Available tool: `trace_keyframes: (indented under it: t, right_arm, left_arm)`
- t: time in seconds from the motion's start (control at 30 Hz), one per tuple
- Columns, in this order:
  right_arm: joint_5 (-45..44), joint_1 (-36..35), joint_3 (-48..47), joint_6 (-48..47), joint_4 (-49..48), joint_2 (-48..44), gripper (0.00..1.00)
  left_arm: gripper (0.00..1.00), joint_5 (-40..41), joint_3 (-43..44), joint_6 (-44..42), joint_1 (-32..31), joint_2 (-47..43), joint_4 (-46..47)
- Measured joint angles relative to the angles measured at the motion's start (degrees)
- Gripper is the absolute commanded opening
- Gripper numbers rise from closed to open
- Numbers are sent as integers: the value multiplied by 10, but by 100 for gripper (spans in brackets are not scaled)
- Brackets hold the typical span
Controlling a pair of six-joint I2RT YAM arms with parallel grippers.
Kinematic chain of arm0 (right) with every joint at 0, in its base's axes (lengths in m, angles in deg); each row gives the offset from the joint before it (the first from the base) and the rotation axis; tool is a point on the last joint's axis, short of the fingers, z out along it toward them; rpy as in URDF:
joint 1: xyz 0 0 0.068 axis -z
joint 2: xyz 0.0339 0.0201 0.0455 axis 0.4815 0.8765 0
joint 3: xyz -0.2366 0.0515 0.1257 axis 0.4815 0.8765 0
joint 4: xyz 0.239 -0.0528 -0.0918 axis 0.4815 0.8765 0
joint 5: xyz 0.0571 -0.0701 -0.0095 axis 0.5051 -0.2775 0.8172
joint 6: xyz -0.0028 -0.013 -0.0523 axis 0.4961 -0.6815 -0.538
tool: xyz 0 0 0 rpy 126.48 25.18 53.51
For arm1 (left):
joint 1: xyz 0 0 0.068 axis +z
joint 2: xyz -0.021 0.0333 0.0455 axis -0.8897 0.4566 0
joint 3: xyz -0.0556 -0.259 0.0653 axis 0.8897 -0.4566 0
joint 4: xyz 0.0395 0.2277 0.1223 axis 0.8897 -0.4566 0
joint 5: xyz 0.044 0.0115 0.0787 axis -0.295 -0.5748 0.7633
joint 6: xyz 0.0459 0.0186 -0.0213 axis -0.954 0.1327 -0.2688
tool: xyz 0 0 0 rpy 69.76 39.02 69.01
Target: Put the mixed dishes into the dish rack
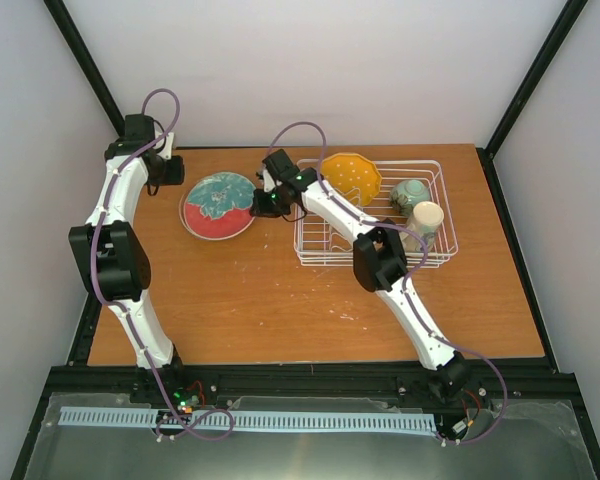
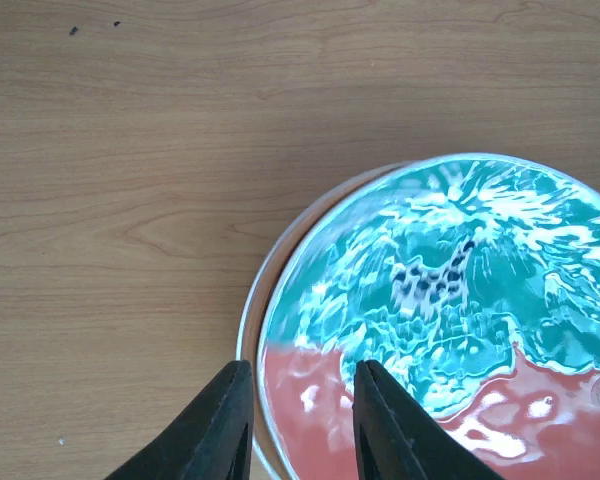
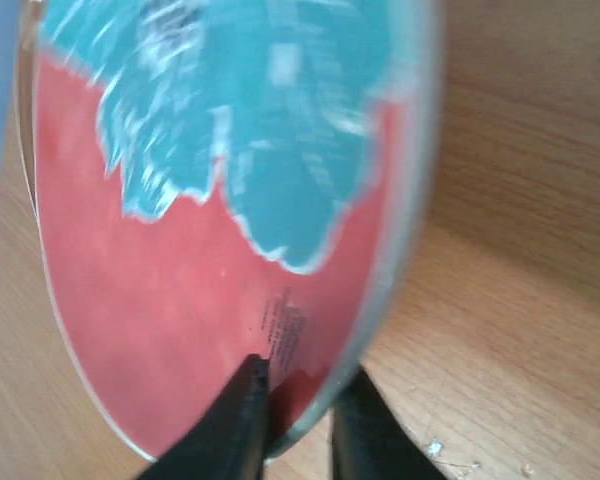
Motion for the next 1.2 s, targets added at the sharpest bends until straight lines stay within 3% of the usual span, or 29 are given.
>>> trace_keyframes:
  t: [0.27, 0.83, 1.2]
  right_arm:
    - [44, 15, 5, 20, -31, 1, 3]
    - [98, 23, 117, 72, -128, -57, 3]
    - [129, 42, 136, 94, -170, -72, 3]
  left_arm:
    - [29, 1, 0, 0, 0, 0, 0]
    - [33, -3, -2, 0, 0, 0, 0]
    - [38, -82, -11, -5, 16, -25, 3]
